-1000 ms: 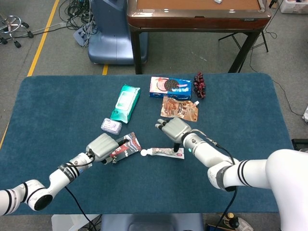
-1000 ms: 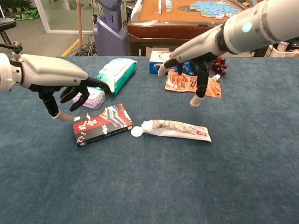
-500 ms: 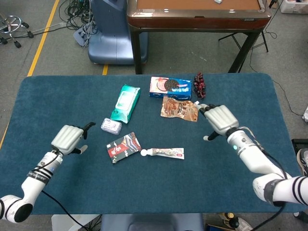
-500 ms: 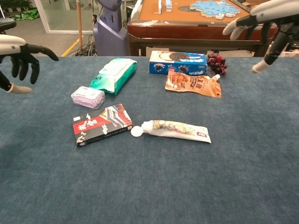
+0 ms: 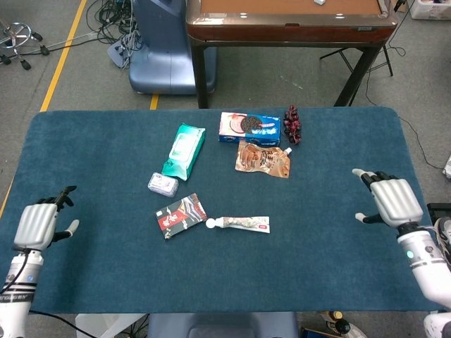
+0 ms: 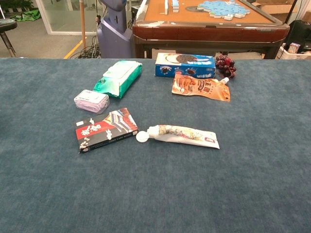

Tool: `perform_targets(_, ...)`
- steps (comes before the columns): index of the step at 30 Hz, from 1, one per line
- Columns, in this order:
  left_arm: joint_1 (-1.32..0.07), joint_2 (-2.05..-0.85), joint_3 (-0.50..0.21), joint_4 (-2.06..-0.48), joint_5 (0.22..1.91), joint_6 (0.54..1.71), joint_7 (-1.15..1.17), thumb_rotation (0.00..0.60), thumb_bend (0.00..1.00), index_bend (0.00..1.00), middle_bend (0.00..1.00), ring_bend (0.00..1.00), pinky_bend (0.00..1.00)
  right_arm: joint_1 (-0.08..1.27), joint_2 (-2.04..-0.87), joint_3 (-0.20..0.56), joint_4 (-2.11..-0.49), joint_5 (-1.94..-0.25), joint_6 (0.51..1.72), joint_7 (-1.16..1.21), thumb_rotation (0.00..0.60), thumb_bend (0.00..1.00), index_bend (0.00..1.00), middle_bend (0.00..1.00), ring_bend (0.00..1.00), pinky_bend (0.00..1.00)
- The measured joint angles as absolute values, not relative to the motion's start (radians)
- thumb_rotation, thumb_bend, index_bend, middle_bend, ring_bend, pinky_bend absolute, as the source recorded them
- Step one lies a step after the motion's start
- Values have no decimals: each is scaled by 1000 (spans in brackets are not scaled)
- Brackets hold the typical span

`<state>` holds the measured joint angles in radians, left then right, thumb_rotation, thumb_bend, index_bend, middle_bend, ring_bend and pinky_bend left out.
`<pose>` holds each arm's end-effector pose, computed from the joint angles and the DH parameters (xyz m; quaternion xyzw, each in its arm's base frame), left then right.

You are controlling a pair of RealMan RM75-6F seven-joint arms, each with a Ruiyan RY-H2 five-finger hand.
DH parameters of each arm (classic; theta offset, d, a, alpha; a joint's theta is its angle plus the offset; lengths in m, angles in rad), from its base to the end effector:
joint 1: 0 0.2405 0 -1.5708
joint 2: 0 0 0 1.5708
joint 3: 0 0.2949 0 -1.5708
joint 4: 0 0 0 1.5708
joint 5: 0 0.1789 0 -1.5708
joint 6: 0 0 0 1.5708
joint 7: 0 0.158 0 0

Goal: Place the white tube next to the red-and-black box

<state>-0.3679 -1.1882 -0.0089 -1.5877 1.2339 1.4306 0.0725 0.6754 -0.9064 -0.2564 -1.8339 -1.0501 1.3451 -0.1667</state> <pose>-0.3132 0.2809 0.1826 -0.5952 -0.3854 -0.3877 0.5889 -0.2695 -0.3077 0.2342 0.6741 -0.3658 0.2727 0.5808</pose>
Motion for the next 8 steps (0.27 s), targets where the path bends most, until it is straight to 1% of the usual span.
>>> perform_targets(2,-323,-1199,1,-1578,1258,1482,64,600,254,166,398,394,332,608,-917,-256,-1832,-1085,1407,-157,600,176,249,367,306,371)
perform_targets(5,-273,-1201,13,-1583,1289,1532,64,600,254,166,398,394,317,523,-926,-255,-1839,-1125,1468,-148,600,178,263,375,307,371)
perform_targets(8,-240,-1196,26,-1605,1320,1555,73,600,255,167,398,394,315,455,-931,-250,-1853,-1161,1514,-150,600,179,264,375,306,370)
